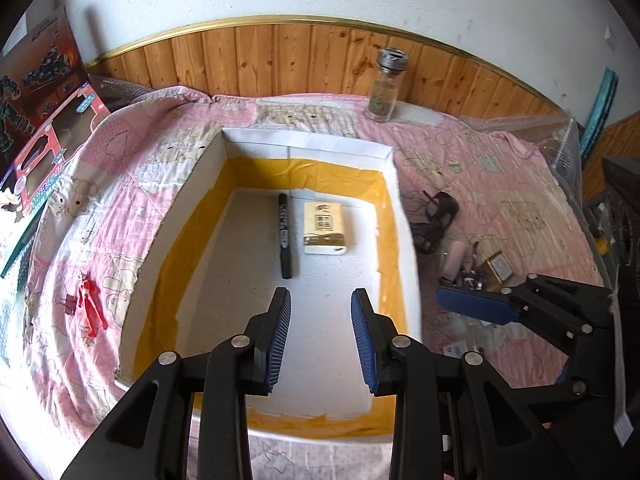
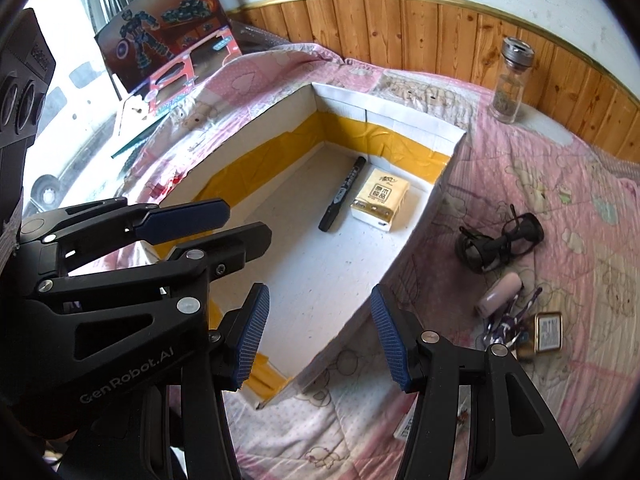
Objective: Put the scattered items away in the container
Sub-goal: 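Move both open tools back toward the remaining scattered items, then grasp the white staples box with the left tool while the right tool grasps the clear tube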
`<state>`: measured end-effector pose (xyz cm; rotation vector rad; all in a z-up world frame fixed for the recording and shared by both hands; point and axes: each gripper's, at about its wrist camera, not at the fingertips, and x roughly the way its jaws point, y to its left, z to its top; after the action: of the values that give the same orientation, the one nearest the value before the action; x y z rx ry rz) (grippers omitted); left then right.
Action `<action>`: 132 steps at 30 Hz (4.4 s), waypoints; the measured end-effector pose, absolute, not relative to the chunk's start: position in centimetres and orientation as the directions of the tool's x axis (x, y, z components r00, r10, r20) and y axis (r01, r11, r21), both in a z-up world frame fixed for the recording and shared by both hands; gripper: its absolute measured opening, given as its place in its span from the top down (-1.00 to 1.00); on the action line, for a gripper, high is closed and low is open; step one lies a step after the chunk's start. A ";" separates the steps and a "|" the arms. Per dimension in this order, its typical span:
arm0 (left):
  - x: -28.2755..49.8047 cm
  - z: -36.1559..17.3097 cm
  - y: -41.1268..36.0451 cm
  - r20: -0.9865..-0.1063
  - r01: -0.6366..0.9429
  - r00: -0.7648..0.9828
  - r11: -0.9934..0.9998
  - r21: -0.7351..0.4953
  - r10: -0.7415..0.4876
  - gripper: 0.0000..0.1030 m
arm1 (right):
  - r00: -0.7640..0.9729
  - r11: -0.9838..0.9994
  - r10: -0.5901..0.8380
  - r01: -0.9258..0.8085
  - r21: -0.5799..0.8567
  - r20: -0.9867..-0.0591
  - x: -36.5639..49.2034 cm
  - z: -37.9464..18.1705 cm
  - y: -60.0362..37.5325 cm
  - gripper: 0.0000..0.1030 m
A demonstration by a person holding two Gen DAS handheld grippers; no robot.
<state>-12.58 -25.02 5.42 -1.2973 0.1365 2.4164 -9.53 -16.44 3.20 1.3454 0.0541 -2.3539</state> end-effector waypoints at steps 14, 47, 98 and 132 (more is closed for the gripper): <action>-9.8 6.3 -23.5 -0.810 -0.423 -0.488 -0.900 -0.109 0.327 0.36 | -0.458 -0.908 -0.371 0.362 0.212 -0.808 -6.5 3.8 -14.3 -0.12; -3.6 2.7 -14.4 -0.855 -0.569 -0.293 -0.797 -0.203 0.428 0.35 | -0.425 -0.945 -0.322 0.088 0.315 -0.846 -1.5 -3.2 -1.0 -0.11; -7.0 -10.8 -10.4 -0.934 -0.469 -0.142 -0.853 -0.227 0.327 0.16 | -0.432 -0.971 -0.237 0.119 0.206 -0.870 -5.5 -11.1 1.0 0.59; -3.6 -4.3 -10.9 -0.884 -0.553 -0.263 -0.811 -0.190 0.387 0.21 | -0.405 -0.964 -0.262 0.073 0.254 -0.876 -0.8 -8.2 0.4 0.61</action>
<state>-3.56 -10.92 -4.33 -1.4073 0.2086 2.1027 -0.79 0.35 -8.20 1.5846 -0.2597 -2.4630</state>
